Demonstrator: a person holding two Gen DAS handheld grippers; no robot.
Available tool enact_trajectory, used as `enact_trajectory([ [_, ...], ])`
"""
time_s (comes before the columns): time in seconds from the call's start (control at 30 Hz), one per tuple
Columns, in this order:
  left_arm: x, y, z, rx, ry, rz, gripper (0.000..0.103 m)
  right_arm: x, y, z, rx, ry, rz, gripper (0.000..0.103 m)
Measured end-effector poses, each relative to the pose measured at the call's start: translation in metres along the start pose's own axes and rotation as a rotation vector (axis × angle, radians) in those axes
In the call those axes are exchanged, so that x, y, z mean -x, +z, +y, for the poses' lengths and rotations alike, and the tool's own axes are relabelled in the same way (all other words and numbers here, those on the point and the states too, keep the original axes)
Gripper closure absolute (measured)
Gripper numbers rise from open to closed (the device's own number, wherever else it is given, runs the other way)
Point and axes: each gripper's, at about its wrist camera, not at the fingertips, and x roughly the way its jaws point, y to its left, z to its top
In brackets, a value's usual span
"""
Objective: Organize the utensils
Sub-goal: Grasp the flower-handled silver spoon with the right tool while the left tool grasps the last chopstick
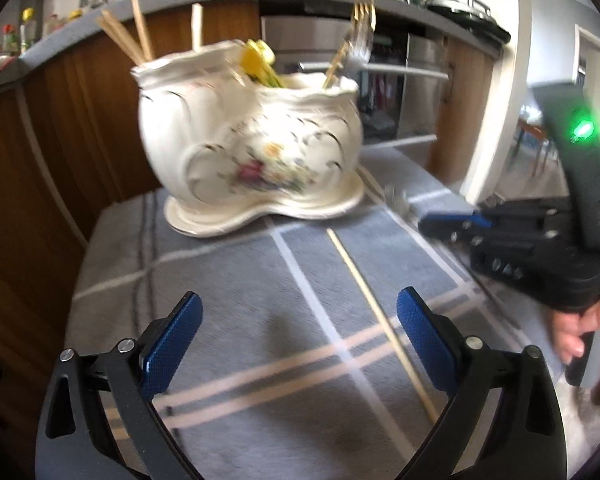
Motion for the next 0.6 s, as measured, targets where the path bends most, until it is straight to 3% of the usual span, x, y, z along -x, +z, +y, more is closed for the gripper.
enact_trajectory([
  [0.13, -0.012, 0.005, -0.013, -0.011, -0.029, 0.078, 0.009, 0.020, 0.000, -0.006, -0.022, 0.042, -0.065, 0.100],
  [0.33, -0.030, 0.009, -0.032, -0.038, -0.051, 0.189, 0.035, 0.041, -0.001, -0.010, -0.018, 0.069, -0.131, 0.100],
  [0.47, -0.044, 0.011, -0.042, -0.052, -0.047, 0.250, 0.059, 0.058, -0.002, -0.012, -0.017, 0.088, -0.184, 0.100],
  [0.6, -0.048, 0.015, -0.046, -0.062, -0.039, 0.259, 0.073, 0.074, -0.006, -0.015, -0.018, 0.110, -0.230, 0.100],
])
